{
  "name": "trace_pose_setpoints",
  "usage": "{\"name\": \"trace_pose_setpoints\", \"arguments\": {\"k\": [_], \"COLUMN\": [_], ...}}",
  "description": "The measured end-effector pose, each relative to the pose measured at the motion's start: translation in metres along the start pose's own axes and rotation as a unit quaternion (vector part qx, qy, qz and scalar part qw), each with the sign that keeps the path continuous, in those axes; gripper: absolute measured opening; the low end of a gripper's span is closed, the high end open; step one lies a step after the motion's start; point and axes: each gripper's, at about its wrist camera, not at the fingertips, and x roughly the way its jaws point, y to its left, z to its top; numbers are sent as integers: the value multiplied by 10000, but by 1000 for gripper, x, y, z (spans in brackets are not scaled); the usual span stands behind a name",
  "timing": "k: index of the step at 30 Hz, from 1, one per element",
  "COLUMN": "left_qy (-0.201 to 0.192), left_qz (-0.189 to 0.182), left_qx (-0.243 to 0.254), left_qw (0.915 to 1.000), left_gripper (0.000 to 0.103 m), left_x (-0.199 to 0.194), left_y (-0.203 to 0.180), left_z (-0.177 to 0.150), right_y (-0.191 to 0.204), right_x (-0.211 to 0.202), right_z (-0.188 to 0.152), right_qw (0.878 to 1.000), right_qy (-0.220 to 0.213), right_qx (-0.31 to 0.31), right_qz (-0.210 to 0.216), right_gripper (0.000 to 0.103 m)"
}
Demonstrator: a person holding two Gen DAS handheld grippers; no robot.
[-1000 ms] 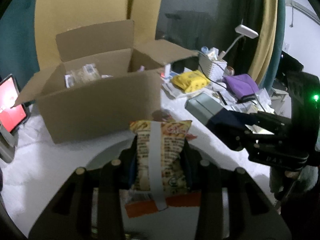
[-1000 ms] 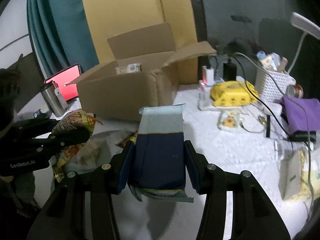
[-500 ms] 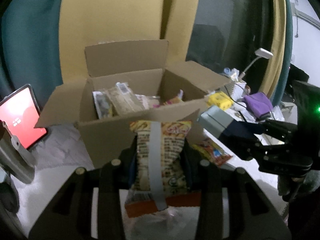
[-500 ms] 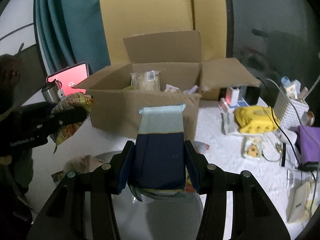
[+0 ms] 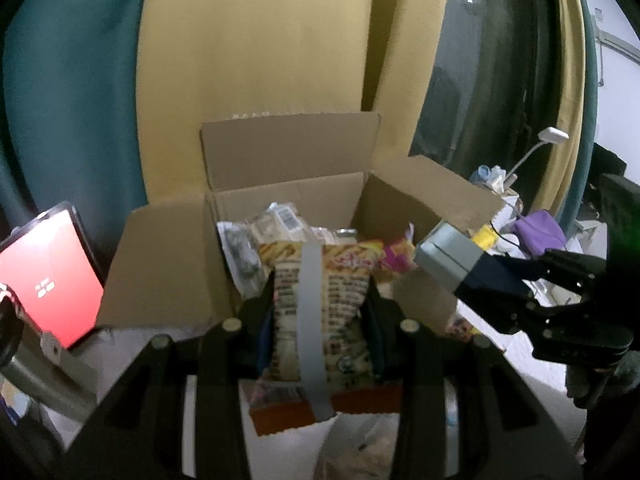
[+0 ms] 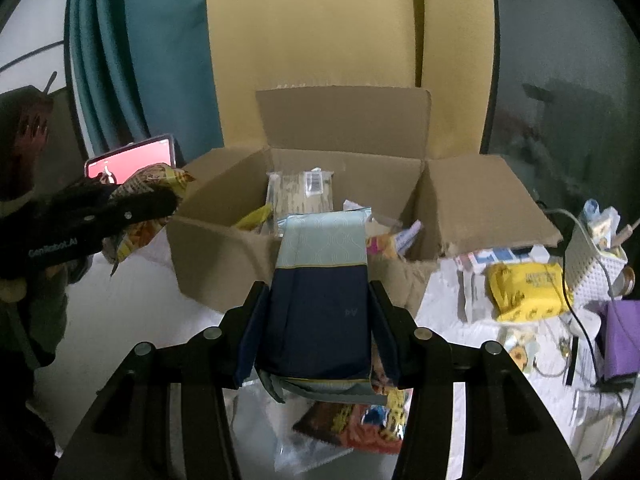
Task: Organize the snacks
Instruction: 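Lift both held items and carry them over the cardboard box, then open both tools to drop the items into the box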
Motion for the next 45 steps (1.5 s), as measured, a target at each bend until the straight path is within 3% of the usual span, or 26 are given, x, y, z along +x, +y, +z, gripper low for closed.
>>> {"name": "trace_pose_setpoints", "arguments": {"k": [18,36,41,43,44,45], "left_qy": [-29,336,394,361,341,315], "left_qz": [54,209,157,146,136,129], "left_qx": [-276,-636,-871,-898,-920,-931], "left_qw": [9996,9972,9953,9952,9951,9951], "left_gripper": [39,40,56,66,69,69], "left_x": [58,114,118,116,115,112], "left_y": [41,78,86,88,88,88], "left_z": [37,51,53,54,55,56], "right_y": [-13,-29,-33,-33,-33,-32], "right_x": [38,93,111,114,115,114], "right_z": [53,95,107,108,108,108], "right_qw": [9995,9989,9977,9971,9970,9970], "right_qy": [-212,-286,-354,-371,-384,-389], "right_qx": [-122,-45,191,240,275,294], "right_qz": [-191,-367,-544,-614,-614,-595], "right_gripper": [53,53,53,61,69,70]}}
